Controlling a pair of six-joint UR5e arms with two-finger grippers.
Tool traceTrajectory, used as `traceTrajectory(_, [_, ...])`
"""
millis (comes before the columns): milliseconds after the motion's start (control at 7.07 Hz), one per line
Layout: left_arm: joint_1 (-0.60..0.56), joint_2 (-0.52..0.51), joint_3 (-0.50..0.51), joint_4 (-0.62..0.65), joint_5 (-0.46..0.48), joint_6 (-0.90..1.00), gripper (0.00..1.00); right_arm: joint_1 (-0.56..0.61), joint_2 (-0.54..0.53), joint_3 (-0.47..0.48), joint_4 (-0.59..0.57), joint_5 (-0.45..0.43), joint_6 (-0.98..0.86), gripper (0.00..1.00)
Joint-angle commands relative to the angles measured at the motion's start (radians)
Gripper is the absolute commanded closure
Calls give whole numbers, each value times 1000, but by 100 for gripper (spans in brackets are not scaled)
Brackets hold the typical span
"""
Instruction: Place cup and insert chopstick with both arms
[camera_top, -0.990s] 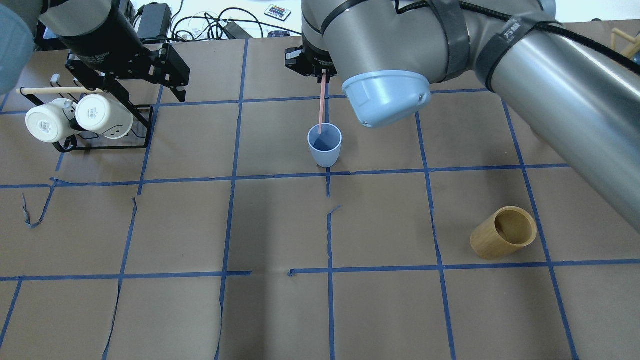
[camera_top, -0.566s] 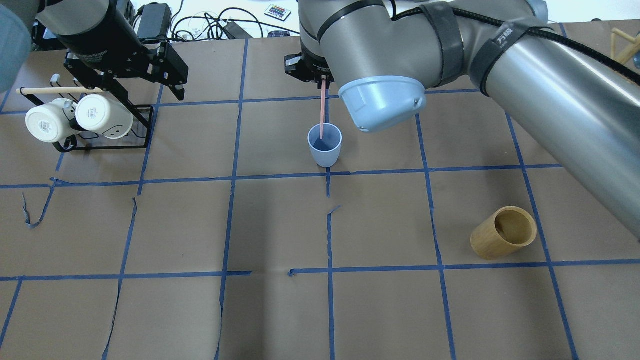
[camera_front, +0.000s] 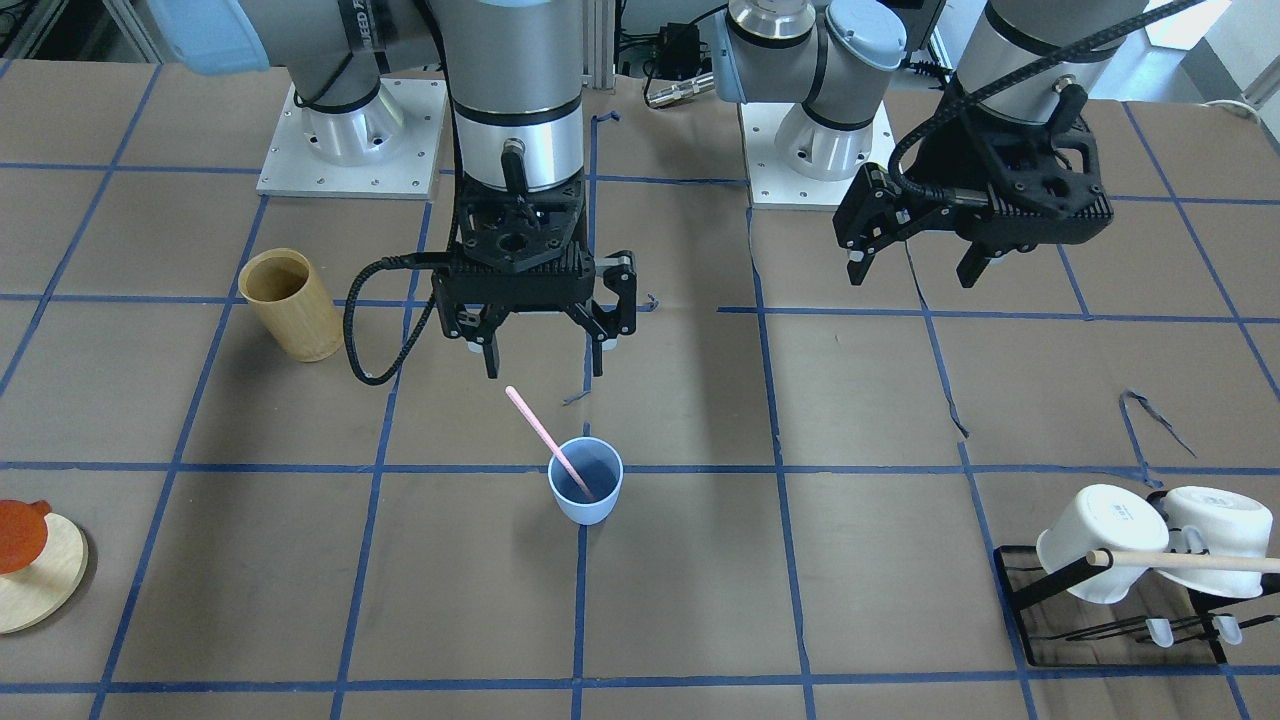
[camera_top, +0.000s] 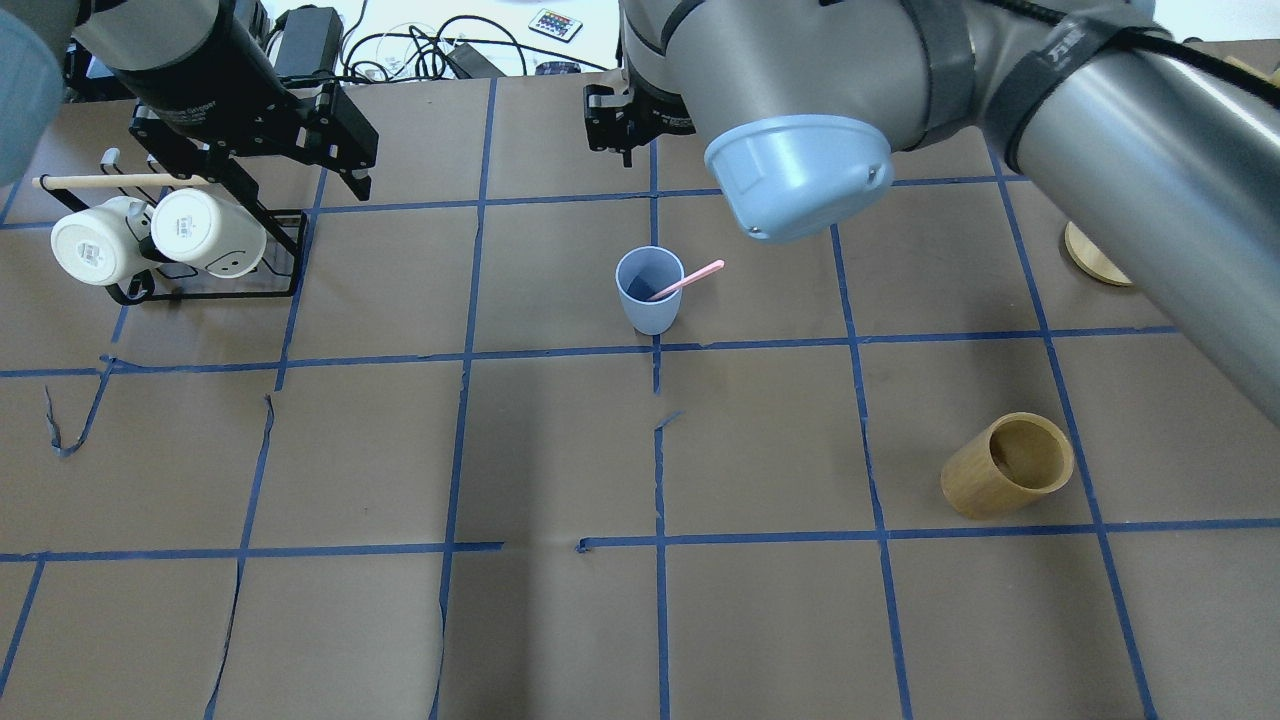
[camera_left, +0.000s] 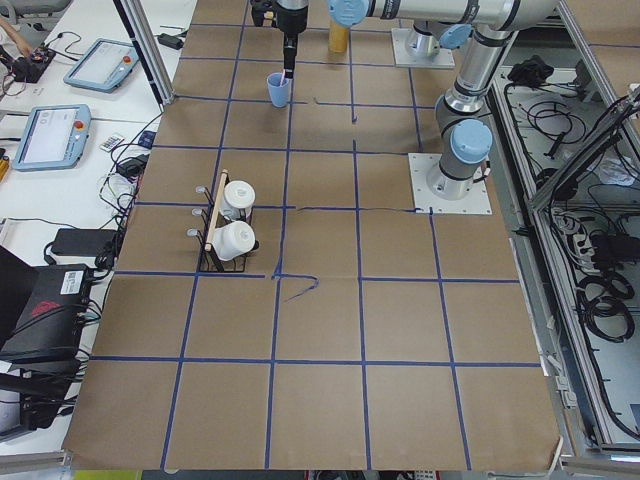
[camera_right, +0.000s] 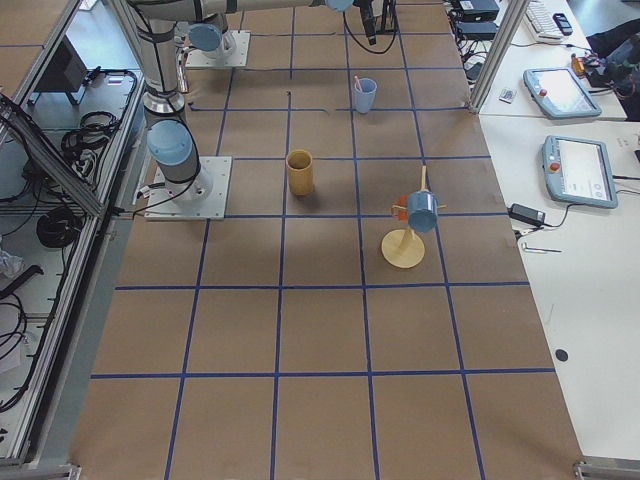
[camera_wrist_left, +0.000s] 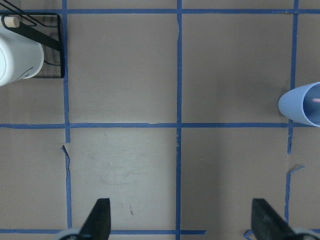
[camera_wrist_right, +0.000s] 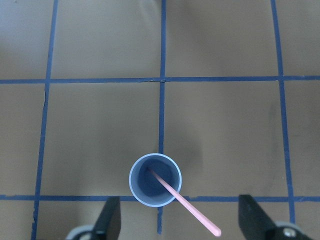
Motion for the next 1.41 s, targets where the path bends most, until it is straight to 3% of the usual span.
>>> traceTrajectory(0, [-2, 0, 0, -1, 0, -3, 0, -70, -43, -8, 296, -53, -12, 0])
traceTrajectory(283, [-2, -2, 0, 2, 0, -7, 0, -167, -86, -5, 497, -45, -158, 0])
traceTrajectory(566, [-2, 0, -3, -3, 1, -7, 0, -250, -112, 1, 590, -39, -240, 0])
traceTrajectory(707, [-3, 0, -3, -3, 0, -8, 0, -306, -118, 1, 583, -38, -283, 4])
traceTrajectory(848, [-3, 0, -1, -3, 0, -8, 0, -345, -136, 7, 578, 26, -308, 9])
traceTrajectory(990, [-5, -2, -1, -1, 0, -8, 0, -362, -147, 27, 546, 74, -308, 9])
traceTrajectory(1273, [-5, -2, -3, -1, -2, -10, 0, -362, -246, 134, 480, 77, -308, 9])
